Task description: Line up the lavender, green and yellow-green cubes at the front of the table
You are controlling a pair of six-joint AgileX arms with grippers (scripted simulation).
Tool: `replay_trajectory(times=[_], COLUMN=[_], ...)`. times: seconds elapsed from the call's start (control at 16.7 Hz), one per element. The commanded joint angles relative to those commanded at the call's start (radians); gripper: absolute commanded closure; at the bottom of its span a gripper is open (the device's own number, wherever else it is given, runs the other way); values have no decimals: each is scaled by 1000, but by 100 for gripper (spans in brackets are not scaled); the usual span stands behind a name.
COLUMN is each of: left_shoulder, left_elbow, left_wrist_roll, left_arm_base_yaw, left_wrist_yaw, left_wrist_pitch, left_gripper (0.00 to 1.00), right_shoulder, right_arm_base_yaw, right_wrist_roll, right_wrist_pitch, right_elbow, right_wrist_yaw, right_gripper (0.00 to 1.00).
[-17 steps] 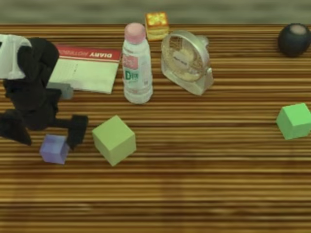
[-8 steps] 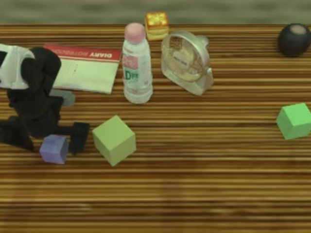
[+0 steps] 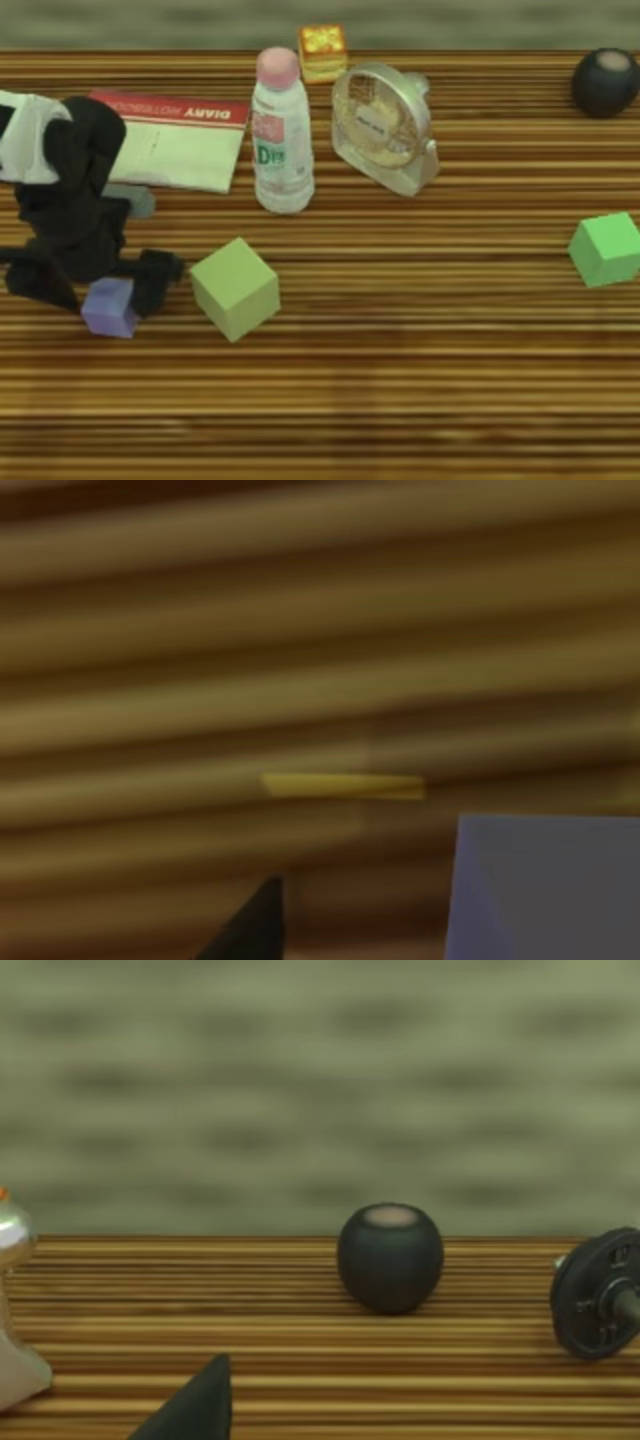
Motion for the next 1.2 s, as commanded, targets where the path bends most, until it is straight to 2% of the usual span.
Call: replay_trajectory(times=[0.24, 0.3, 0.9, 1.2], left_shoulder=[0, 0, -44, -120], left_elbow=[0, 0, 27, 112], left_wrist_roll=[0, 0, 1, -2], left_arm_base_yaw=[0, 0, 2, 15], left_wrist_yaw=[0, 0, -1, -2], left_wrist_pitch=[0, 0, -35, -209], left_gripper=[98, 100, 100, 100], right_shoulder=[0, 0, 0, 0], right_arm_base_yaw=[0, 0, 0, 0], right_wrist_roll=[0, 0, 0, 0], right_wrist_pitch=[0, 0, 0, 0], right_elbow=[0, 0, 0, 0], right_wrist_yaw=[0, 0, 0, 0], right_gripper=[0, 0, 0, 0])
